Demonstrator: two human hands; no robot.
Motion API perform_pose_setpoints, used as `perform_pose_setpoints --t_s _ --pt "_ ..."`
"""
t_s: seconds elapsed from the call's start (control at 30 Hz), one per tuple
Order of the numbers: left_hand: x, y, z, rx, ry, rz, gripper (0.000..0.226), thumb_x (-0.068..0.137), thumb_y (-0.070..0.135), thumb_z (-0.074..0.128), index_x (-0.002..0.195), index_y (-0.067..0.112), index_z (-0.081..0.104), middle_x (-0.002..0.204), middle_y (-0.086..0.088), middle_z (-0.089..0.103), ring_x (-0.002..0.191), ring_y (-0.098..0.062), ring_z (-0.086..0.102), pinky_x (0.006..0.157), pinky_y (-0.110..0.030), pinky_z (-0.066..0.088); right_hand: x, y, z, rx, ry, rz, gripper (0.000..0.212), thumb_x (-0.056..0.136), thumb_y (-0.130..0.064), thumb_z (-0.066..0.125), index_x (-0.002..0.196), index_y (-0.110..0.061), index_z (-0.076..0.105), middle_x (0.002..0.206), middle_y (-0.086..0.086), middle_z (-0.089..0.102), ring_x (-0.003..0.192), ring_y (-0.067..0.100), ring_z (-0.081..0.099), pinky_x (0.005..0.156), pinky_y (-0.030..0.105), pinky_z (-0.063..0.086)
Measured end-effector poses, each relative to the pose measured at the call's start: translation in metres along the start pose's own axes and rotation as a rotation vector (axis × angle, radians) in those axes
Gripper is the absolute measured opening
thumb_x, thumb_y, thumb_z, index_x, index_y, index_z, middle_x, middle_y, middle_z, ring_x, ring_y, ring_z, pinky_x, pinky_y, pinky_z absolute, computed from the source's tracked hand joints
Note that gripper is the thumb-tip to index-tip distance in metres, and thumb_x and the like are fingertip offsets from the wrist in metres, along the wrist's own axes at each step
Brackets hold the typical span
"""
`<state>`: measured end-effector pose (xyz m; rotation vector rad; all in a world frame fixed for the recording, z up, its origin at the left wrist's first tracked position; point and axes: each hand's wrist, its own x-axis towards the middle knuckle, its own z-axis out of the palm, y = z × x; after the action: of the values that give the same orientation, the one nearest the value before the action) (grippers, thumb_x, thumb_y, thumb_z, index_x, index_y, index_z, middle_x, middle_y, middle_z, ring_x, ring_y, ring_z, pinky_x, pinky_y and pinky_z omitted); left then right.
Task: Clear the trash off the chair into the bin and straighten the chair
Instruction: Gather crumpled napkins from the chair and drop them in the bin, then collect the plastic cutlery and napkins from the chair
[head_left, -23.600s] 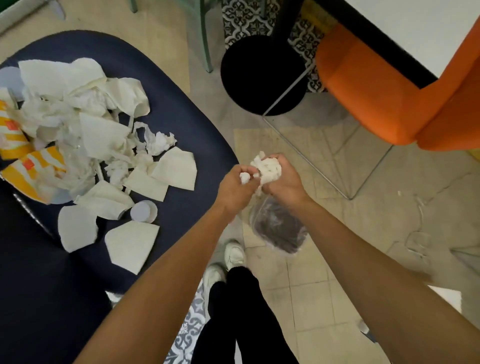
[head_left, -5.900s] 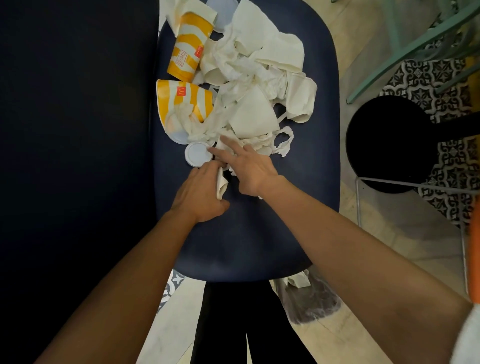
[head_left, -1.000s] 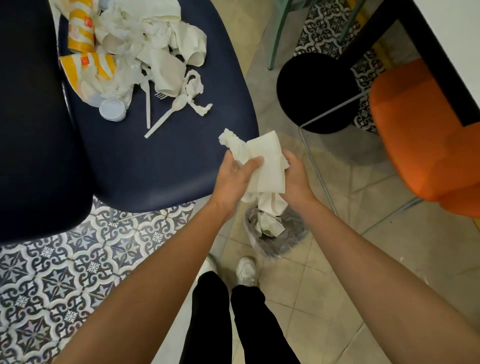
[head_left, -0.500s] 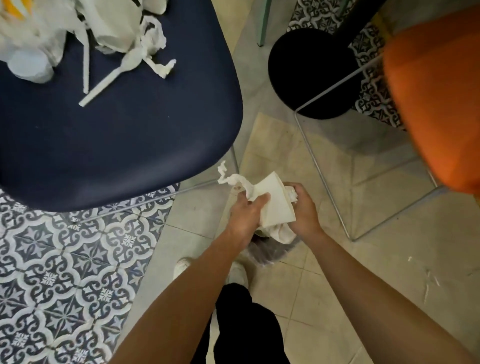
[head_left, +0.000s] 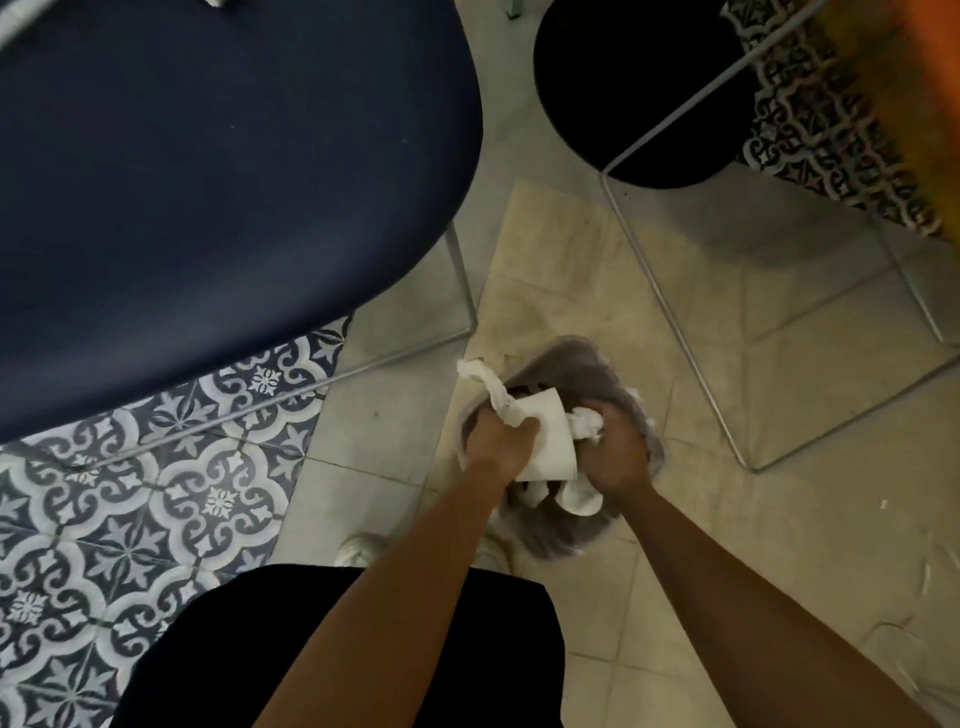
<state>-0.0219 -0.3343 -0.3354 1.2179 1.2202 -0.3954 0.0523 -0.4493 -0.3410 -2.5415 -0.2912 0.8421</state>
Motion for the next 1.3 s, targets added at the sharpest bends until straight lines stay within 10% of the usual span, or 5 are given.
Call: perform_pose_setpoints --t_s 0.3,0.6,1.1,1.3 --pt "0.009 -0.001 0.024 0.728 -0.174 0.043 0.075 0.097 0.039 0.039 0.146 -0.001 0.001 0.154 -0.020 0.007 0.142 -0.036 0.014 0.116 -0.043 0.019 0.014 -0.003 -0.001 -0.070 -0.165 0.115 0.052 0.089 -0.011 0.057 0.139 -0.010 0.042 0.141 0.014 0.048 0.130 0.031 0.044 0.104 0.033 0.034" --pt "0.004 0.001 0.021 0.852 -0.285 0.075 0.043 0.097 0.028 0.040 0.132 0.002 0.042 0.136 -0.019 0.043 0.126 -0.032 0.041 0.104 -0.039 0.038 0.020 -0.012 -0.001 -0.053 -0.233 0.113 0.045 0.087 -0.005 0.057 0.131 -0.012 0.051 0.137 0.008 0.051 0.126 0.025 0.048 0.099 0.029 0.039" --pt "-0.136 0.056 -0.060 0.531 0.083 0.447 0.039 0.079 0.024 0.064 0.117 0.020 0.057 0.108 -0.002 0.065 0.099 -0.019 0.060 0.080 -0.025 0.046 -0.079 -0.117 -0.072 0.011 -0.188 0.067 0.034 0.086 -0.003 0.055 0.119 -0.011 0.058 0.127 0.006 0.056 0.118 0.022 0.052 0.095 0.027 0.040" --pt "-0.203 0.093 -0.111 0.434 0.201 0.571 0.030 0.082 0.024 0.064 0.110 0.017 0.059 0.100 0.000 0.066 0.092 -0.015 0.058 0.070 -0.018 0.036 -0.112 -0.195 -0.117 0.024 -0.133 -0.070 0.024 0.087 -0.002 0.053 0.109 -0.009 0.059 0.101 -0.003 0.051 0.092 0.012 0.053 0.066 0.009 0.034"
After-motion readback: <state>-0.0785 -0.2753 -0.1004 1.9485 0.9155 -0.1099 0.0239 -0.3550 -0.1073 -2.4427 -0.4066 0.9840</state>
